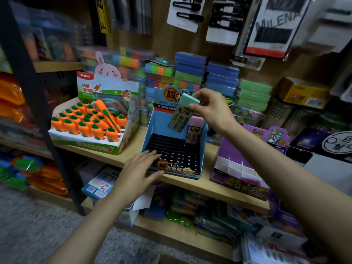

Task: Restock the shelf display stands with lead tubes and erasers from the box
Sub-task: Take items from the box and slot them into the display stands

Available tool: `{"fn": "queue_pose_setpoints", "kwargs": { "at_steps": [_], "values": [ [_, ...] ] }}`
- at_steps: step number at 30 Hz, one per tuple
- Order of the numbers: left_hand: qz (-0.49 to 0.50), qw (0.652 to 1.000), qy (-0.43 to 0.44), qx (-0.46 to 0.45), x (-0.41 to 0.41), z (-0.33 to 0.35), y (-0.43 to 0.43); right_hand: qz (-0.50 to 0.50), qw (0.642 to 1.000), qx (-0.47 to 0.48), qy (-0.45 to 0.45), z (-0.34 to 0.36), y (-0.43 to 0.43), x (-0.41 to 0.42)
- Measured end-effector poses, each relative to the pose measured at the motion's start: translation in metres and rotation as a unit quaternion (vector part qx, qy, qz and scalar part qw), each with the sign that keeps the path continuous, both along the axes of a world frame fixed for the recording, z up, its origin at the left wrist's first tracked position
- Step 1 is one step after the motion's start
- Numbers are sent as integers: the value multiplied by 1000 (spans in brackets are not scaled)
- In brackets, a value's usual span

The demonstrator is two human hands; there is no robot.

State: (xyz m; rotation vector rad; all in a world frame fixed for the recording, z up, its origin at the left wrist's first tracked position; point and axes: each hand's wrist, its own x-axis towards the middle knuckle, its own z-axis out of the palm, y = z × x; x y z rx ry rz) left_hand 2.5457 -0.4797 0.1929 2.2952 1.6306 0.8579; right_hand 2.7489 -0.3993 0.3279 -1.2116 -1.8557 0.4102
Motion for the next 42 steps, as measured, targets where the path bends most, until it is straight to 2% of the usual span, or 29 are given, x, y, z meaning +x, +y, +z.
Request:
{"fn": "queue_pose_setpoints", "kwargs": {
  "at_steps": [3, 9, 13, 17, 21, 24, 28, 33, 37, 42],
  "values": [
    [-10, 999, 38, -10, -5, -12, 3, -31, 994, 39, -94, -15, 18, -8],
    [-1, 1000, -8, 8, -2, -14, 5, -14, 972, 80, -222, -37, 25, -12],
    [11, 999, -31, 13, 2, -12, 4, 17, 970, 85, -229, -36, 22, -12],
    [22, 999, -46, 13, 3, -11, 7, 0, 961, 106, -254, -42, 23, -11],
    [28, 998, -50, 9, 3, -12, 8, -51, 923, 186, -334, -45, 30, -13],
    [29, 998, -51, 6, 3, -12, 9, -58, 899, 176, -397, -45, 32, -12],
    [36, 999, -38, 3, 2, -10, 8, -51, 909, 146, -388, -37, 14, -7],
    [46, 997, -19, 62, 11, -7, -6, -38, 956, 92, -275, -44, -58, 31],
    [-17, 994, -8, 112, 31, 0, -10, -100, 941, 72, -315, -82, -115, 77],
    [-16, 997, 53, 47, 51, -6, -6, -182, 915, 28, -359, -121, -130, 102]
  ]
}}
